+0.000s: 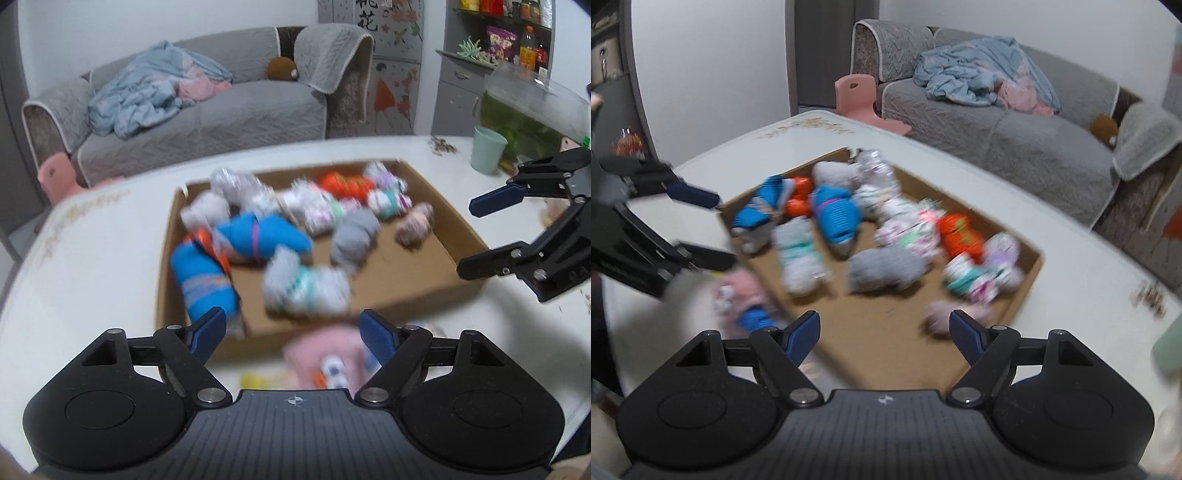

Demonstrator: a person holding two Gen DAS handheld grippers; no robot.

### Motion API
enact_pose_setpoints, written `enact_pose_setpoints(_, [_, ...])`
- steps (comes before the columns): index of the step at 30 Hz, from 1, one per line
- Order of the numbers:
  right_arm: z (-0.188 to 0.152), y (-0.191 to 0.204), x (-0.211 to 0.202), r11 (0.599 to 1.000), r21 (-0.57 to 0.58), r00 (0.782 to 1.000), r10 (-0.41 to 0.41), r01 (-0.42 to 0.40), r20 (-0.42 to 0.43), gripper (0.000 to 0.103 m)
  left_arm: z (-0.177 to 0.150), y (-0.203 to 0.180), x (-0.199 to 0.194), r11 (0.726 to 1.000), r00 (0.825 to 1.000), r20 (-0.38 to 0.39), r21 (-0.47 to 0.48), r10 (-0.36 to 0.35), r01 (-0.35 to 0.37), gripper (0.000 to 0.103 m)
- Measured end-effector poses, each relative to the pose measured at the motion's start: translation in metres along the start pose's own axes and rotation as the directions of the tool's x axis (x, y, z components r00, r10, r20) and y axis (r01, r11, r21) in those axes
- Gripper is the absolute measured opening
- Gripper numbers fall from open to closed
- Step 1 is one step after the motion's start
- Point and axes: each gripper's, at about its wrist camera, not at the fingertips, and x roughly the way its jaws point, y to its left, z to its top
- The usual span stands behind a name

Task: Organize objects
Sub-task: 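Grasp the pink fuzzy toy with the left tool while the right grasps the bubble-wrapped bundle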

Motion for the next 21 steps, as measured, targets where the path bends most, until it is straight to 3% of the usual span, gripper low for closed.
enact_pose_setpoints(10, [-0.028, 0.046, 0.039, 0.995, 0.098, 0.997, -0.026, 0.034, -0.078, 0.068, -0.03, -0.007, 0.023, 0.999, 0.999, -0.049, -0.032, -0.016, 0.015, 0.084])
enact_pose_setpoints(21, [-0.035, 0.041, 0.065, 0.982, 0.189, 0.996, -0.005, 0.023, -0.093, 0.057, -0.034, -0.003, 0.052, 0.996, 0.995, -0.097, -0.084, -0.011, 0.003, 0.084])
